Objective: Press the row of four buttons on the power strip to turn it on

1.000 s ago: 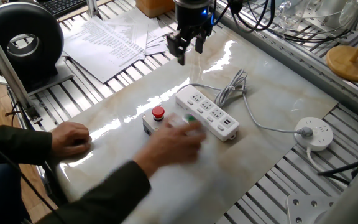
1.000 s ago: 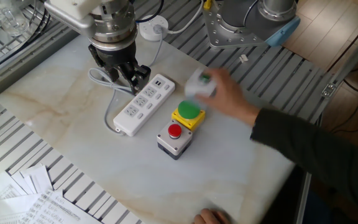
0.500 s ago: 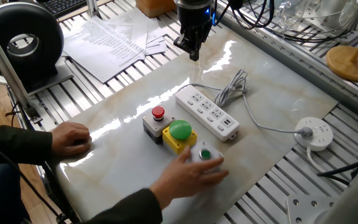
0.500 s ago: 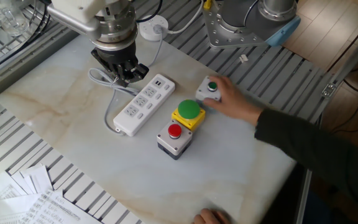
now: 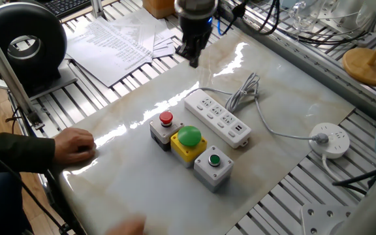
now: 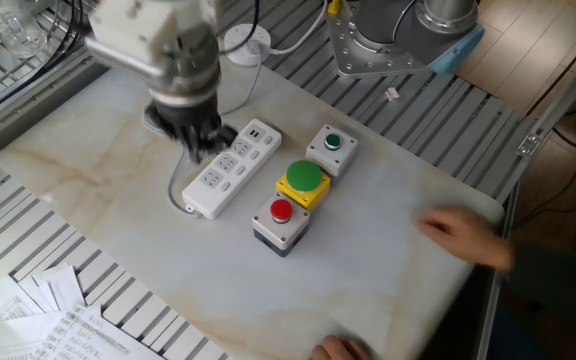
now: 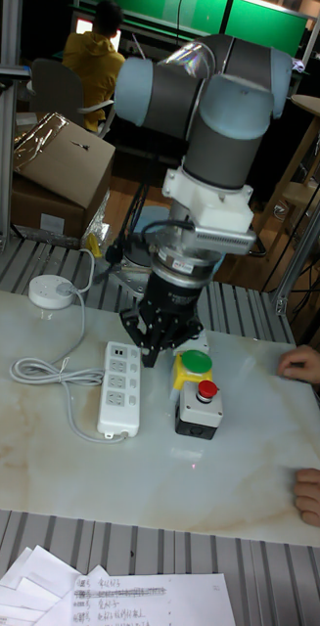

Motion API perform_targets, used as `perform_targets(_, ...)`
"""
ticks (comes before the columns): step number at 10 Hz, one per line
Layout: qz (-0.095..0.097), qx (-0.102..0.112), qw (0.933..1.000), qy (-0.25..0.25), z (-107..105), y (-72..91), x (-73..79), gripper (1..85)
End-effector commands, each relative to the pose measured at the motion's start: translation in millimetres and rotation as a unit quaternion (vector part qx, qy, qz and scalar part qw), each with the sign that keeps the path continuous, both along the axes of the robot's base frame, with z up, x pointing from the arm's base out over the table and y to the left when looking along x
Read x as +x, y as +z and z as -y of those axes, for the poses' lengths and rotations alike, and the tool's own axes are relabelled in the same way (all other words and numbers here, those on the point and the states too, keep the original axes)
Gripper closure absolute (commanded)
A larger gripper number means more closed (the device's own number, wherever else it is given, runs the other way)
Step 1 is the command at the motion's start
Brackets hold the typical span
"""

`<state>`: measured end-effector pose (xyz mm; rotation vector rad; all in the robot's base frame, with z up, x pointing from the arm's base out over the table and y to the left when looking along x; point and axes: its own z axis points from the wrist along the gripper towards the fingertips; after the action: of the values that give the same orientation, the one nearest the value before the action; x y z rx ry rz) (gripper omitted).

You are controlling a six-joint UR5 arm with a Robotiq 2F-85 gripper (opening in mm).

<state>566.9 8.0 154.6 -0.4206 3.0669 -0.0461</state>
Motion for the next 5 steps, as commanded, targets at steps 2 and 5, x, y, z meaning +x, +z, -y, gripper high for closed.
perform_targets(2, 0.047, 0.012, 0.9967, 0.064, -22.6, -33.6, 28.5, 84.7)
perform_targets(5, 0.034, -0.008, 0.9944, 0.1, -16.2, -28.0, 21.6, 84.7)
